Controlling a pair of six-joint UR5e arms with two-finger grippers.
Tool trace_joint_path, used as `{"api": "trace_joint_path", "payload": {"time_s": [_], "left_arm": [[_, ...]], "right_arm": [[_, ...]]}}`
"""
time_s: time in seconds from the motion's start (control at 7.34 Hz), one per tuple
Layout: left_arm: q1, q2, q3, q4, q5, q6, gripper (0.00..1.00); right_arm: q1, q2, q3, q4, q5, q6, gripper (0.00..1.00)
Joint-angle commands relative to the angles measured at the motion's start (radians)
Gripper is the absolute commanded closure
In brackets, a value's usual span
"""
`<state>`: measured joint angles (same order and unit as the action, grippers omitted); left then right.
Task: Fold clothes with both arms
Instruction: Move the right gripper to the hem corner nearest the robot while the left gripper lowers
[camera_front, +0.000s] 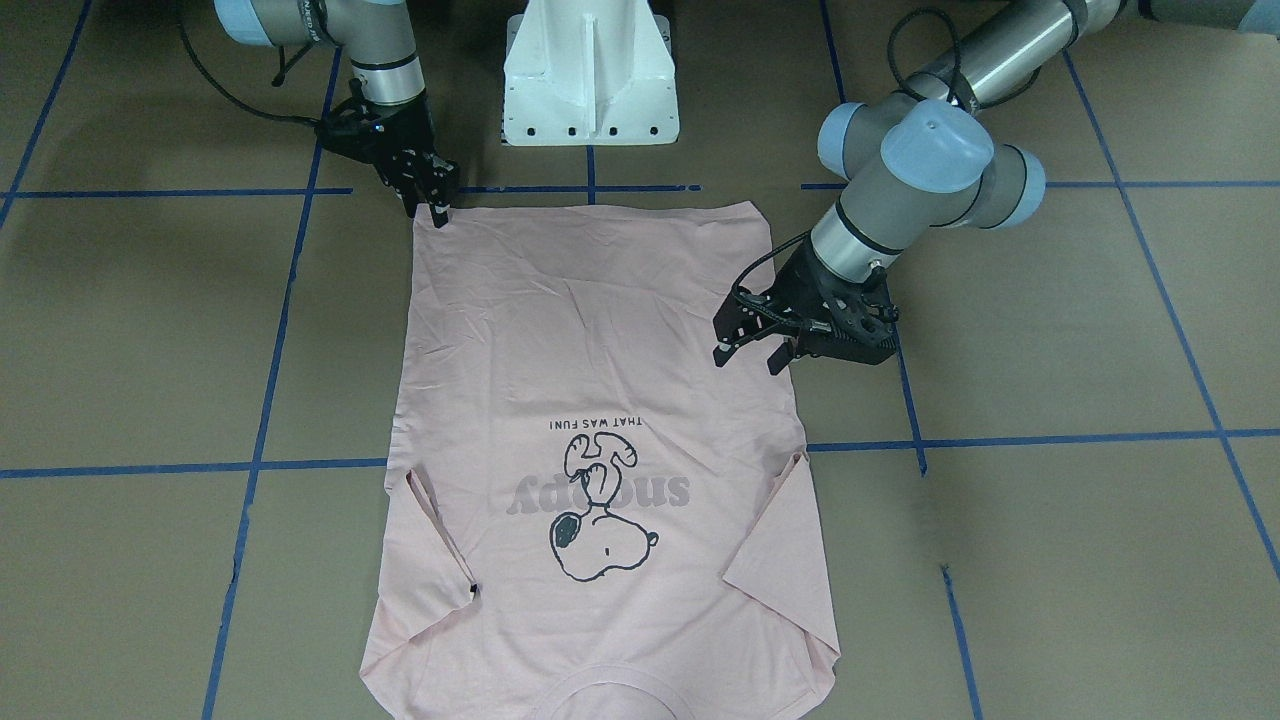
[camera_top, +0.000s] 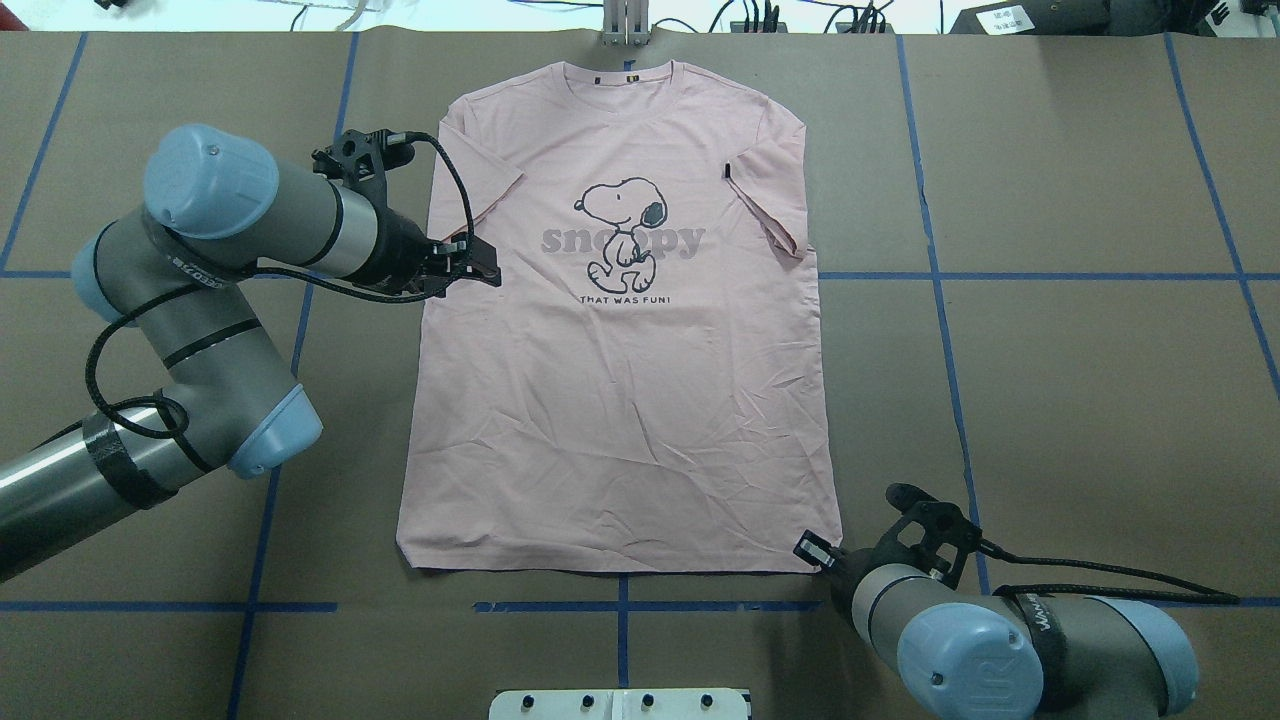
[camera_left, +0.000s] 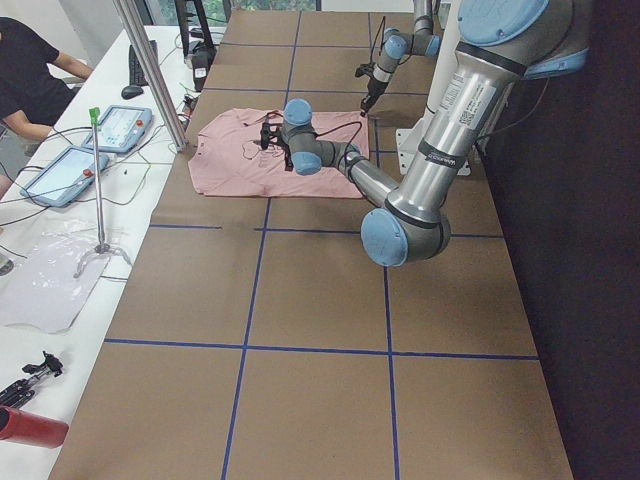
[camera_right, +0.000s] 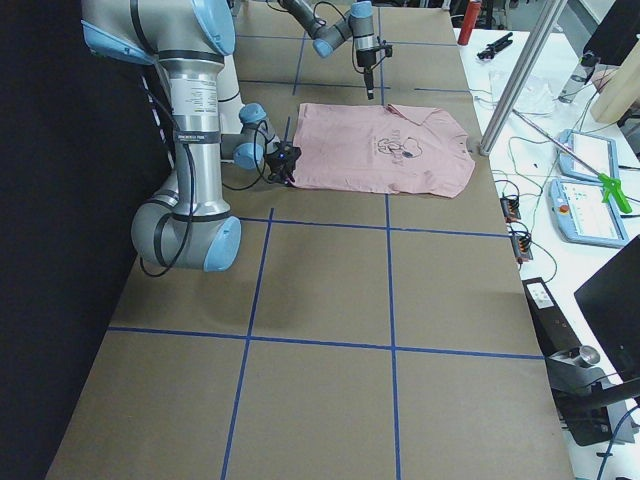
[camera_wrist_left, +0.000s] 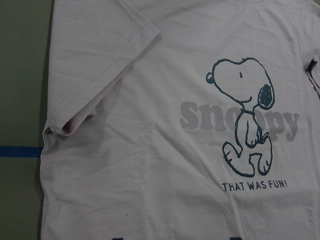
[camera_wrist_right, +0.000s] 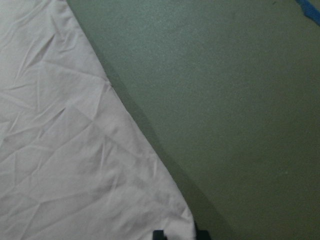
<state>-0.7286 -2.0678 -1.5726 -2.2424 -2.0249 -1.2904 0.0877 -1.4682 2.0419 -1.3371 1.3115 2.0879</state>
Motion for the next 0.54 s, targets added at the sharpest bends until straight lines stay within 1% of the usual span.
{"api": "trace_joint_path", "payload": {"time_s": [0.0, 0.14, 0.27, 0.41], "left_arm": [[0.001, 0.0, -0.024, 0.01, 0.003, -0.022, 0.23], [0.021, 0.076, -0.129, 0.012, 0.006, -0.12, 0.23], [0.084, 0.175, -0.255, 0.024, 0.014, -0.189, 0.23], [0.171, 0.251, -0.347, 0.093, 0.11, -0.275, 0.24]], "right_arm": [[-0.011, 0.0, 0.027, -0.03, 0.0, 0.0, 1.0], [-0.009, 0.0, 0.046, -0.039, 0.0, -0.002, 1.0], [-0.009, 0.0, 0.053, -0.04, 0.002, -0.003, 1.0], [-0.009, -0.001, 0.061, -0.04, 0.002, -0.005, 1.0]]}}
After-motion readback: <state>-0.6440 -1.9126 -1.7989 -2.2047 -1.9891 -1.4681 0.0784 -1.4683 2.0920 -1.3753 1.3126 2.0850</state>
